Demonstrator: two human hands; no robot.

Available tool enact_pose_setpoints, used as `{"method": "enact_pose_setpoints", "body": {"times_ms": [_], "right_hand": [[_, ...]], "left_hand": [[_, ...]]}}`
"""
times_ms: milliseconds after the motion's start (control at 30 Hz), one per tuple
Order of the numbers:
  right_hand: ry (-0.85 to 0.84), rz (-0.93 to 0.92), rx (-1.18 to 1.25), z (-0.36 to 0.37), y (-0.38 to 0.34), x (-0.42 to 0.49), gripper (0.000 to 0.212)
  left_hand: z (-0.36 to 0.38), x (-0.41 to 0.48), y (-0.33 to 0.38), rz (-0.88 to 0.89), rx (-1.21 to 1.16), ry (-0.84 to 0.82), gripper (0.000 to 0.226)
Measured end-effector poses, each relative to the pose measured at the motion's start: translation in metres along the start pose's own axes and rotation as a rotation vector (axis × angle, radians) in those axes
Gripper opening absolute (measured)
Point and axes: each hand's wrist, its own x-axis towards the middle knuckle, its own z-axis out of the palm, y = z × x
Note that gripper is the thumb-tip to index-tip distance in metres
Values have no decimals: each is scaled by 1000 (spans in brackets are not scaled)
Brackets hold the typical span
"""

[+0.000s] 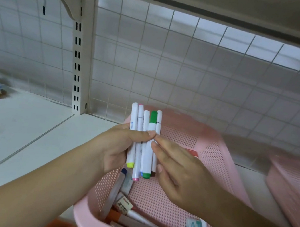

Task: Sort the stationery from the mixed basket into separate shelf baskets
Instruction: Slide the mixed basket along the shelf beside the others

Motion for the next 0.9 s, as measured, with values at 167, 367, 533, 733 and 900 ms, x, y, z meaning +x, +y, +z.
{"method": "enact_pose_setpoints", "body": {"times_ms": [167,367,533,733,900], "right_hand": [[1,-21,-26,-6,4,1,46],[19,-35,11,-32,7,1,50],[86,24,54,-73,9,-32,53],[72,14,-75,-149,17,-103,55],[80,37,-166,-212,26,-173,53]], "left_hand": [[5,-4,4,26,-4,24,42],[39,-22,14,138,27,164,24],[92,-37,3,187,82,135,19],[176,-61,-33,234,146,102,27],[256,-81,-76,274,153,75,19]]}}
